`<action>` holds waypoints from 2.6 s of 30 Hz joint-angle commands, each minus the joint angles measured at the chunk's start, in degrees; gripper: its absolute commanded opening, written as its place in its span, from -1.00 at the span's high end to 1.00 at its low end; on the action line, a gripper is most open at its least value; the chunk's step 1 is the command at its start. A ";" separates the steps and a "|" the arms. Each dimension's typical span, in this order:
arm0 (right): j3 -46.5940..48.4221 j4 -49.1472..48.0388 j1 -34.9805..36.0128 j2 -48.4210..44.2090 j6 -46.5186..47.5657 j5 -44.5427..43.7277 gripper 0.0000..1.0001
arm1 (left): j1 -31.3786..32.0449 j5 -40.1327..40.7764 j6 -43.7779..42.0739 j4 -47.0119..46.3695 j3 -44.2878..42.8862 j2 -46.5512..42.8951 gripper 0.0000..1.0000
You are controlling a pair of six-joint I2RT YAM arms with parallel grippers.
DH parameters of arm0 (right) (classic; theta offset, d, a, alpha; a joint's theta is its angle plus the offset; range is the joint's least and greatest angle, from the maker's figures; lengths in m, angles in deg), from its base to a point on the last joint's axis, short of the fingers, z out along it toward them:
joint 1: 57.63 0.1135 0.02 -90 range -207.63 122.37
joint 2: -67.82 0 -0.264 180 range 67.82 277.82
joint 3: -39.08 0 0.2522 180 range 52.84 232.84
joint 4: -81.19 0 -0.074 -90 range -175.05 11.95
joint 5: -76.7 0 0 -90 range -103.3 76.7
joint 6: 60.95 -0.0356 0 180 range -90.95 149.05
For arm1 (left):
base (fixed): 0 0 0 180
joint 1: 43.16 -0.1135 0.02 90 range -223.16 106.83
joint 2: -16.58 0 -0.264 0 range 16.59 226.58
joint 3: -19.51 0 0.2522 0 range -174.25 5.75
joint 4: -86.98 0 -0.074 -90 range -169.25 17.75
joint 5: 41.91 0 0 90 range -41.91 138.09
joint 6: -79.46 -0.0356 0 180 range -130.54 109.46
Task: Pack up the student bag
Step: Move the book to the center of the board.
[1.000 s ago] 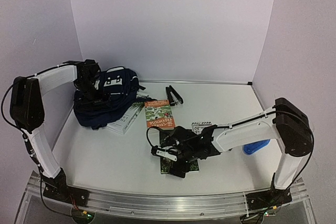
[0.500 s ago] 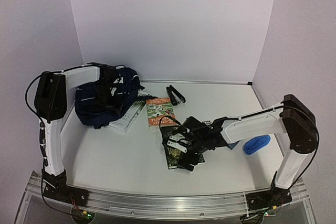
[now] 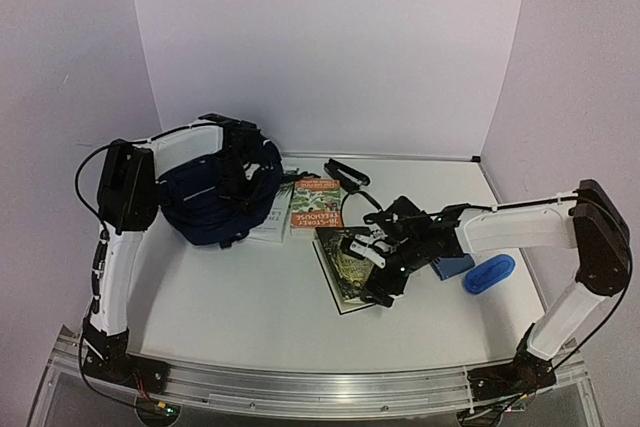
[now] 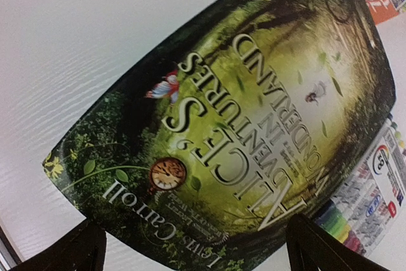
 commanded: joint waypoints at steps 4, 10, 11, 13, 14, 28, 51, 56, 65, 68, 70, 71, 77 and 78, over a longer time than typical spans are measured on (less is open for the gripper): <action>-1.27 2.39 -5.03 -8.59 0.37 1.06 -0.97 | 8.76 -15.15 -0.54 -9.14 -7.88 7.46 1.00; 0.42 2.76 -5.50 -10.05 -0.20 3.29 -0.97 | 9.45 -14.33 1.00 -9.88 -6.18 -1.08 1.00; 1.05 2.76 -5.48 -9.84 -0.42 3.96 -0.97 | 9.35 -13.75 0.84 -10.01 -5.22 -2.94 1.00; 2.66 2.75 -5.52 -9.05 -0.72 5.71 -0.97 | 9.11 -12.33 -0.34 -8.82 -3.18 -6.96 1.00; 3.60 2.75 -5.52 -8.54 -0.78 6.71 -0.97 | 9.11 -11.17 -0.99 -7.35 -2.18 -8.72 1.00; 17.92 4.16 -5.52 2.23 -2.27 14.44 -0.97 | 8.31 -10.08 1.65 -6.32 24.26 -31.93 1.00; 32.51 0.79 -5.54 13.62 -10.94 16.04 -0.97 | 5.39 -8.53 21.66 -16.92 1.03 -15.75 0.10; 34.24 -2.25 -5.54 16.17 -15.04 15.24 -0.97 | 0.16 -6.21 25.74 -19.62 19.84 -30.10 -0.37; 46.37 -4.02 -5.23 27.65 -29.95 17.86 -0.96 | -10.40 -4.57 29.02 -20.52 51.80 -51.64 -0.54; 50.21 -4.09 -4.97 31.80 -36.24 18.25 -0.97 | -14.87 -4.55 27.80 -20.46 55.63 -52.92 -0.54; 52.76 -4.19 -4.45 34.26 -39.55 18.33 -0.97 | -16.47 -4.44 26.79 -20.51 55.84 -52.07 -0.53; 53.79 -4.34 -3.92 35.26 -40.43 18.15 -0.97 | -17.22 -4.55 26.37 -20.53 55.51 -51.16 -0.53; 56.35 -4.62 -2.43 39.47 -46.49 13.42 -0.97 | -18.31 -5.14 26.01 -20.25 52.57 -46.43 -0.52; 56.31 -4.60 -2.43 39.97 -47.55 12.95 -0.97 | -18.35 -5.21 26.18 -20.31 52.33 -46.16 -0.52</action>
